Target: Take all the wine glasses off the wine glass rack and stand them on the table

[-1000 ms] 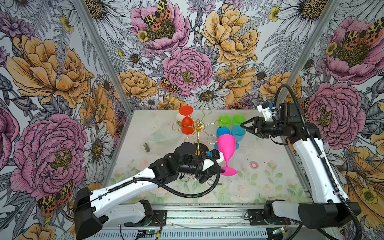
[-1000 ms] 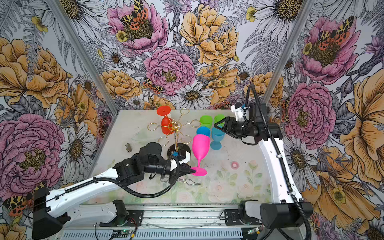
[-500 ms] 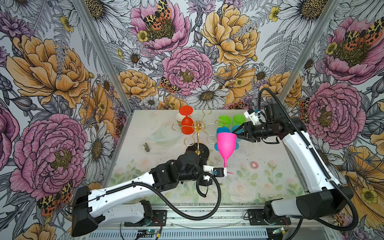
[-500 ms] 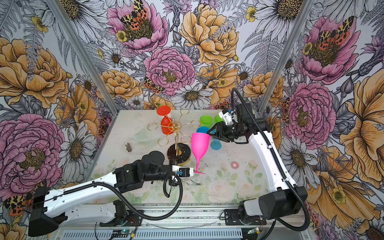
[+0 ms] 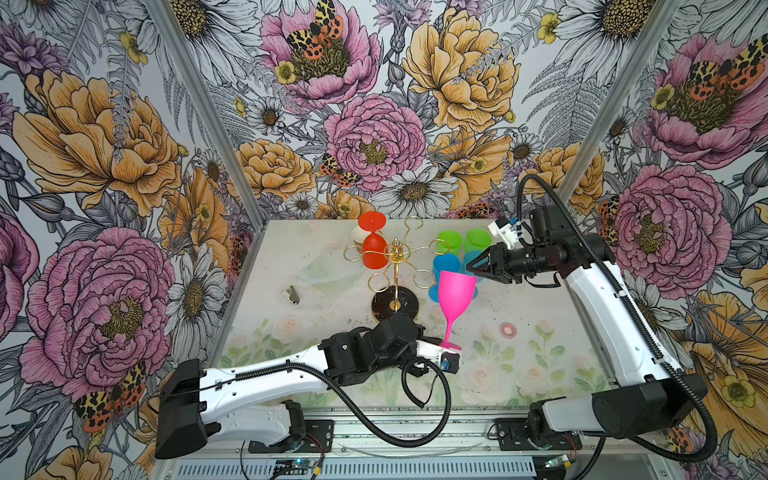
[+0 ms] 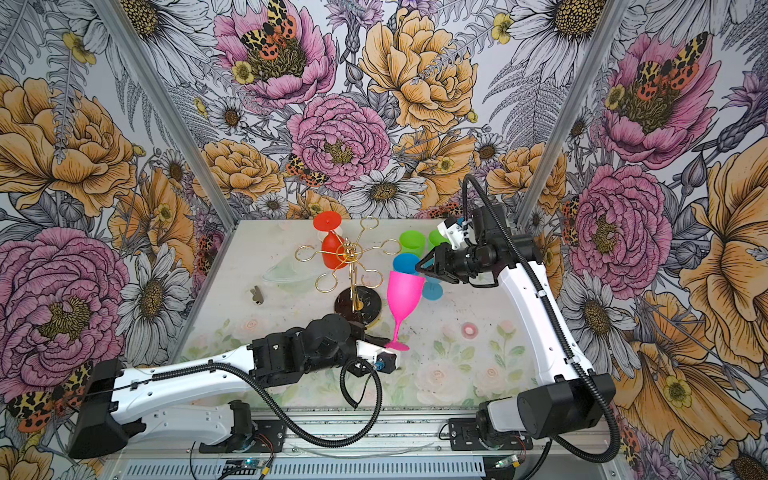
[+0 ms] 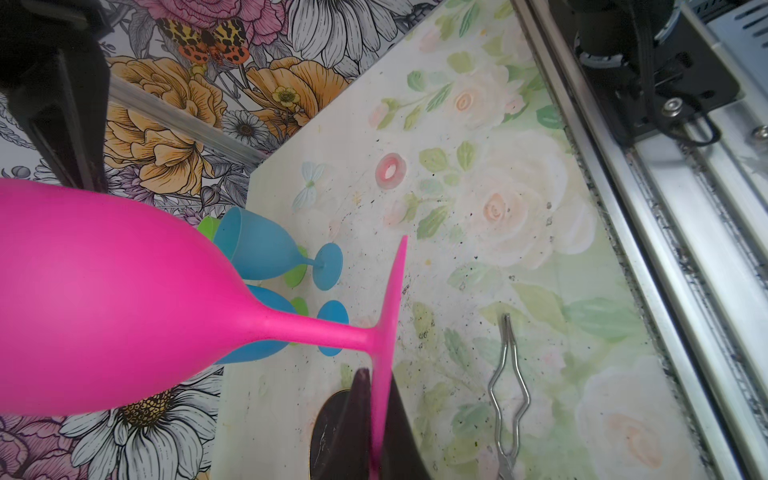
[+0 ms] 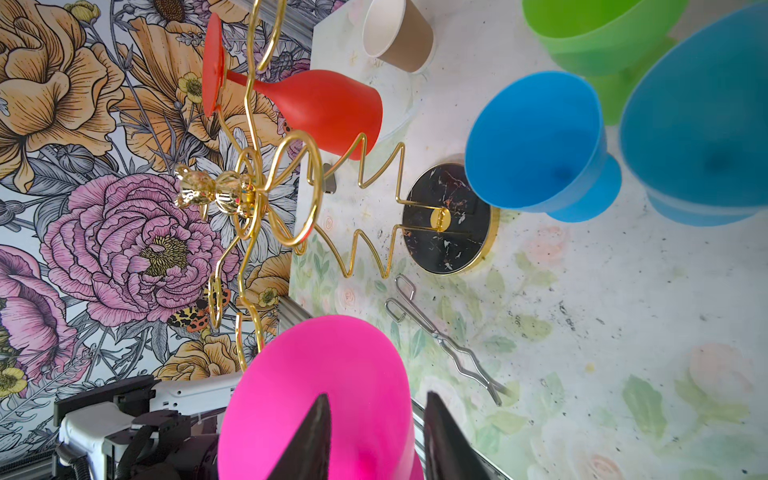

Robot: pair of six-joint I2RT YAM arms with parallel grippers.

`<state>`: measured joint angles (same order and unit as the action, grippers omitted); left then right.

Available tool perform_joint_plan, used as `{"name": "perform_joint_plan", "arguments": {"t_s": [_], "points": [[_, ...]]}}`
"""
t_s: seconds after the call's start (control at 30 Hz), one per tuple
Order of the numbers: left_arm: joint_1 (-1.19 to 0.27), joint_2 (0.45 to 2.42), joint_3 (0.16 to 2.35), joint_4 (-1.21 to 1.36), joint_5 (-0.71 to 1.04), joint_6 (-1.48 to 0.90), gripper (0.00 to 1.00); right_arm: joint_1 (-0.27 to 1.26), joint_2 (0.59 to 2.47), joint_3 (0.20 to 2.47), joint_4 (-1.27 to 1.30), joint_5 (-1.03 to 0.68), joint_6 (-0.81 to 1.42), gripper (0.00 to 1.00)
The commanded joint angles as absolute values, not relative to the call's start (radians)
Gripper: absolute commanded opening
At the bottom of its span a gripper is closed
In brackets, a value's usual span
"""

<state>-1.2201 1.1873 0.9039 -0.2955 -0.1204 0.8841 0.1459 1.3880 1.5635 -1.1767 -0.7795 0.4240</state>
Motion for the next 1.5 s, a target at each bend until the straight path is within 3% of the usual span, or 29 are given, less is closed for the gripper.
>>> {"name": "perform_joint_plan", "arguments": {"t_s": [0.0, 0.4, 0.77, 1.47], "points": [[-1.235, 1.191, 0.878, -0.268, -0.245, 0.981, 0.0, 0.154, 1.371, 1.574, -1.192, -0.767, 0.394, 0.38], [-1.257, 1.192, 0.755, -0.053, -0.433, 1.197, 0.0, 0.166, 1.372, 1.554, -1.224, -0.751, 0.365, 0.34], [-1.267, 1.208, 0.675, 0.1, -0.5, 1.378, 0.0, 0.186, 1.384, 1.547, -1.237, -0.764, 0.356, 0.33], [-1.266, 1.234, 0.624, 0.213, -0.569, 1.499, 0.0, 0.199, 1.403, 1.545, -1.272, -0.717, 0.306, 0.06]]}}
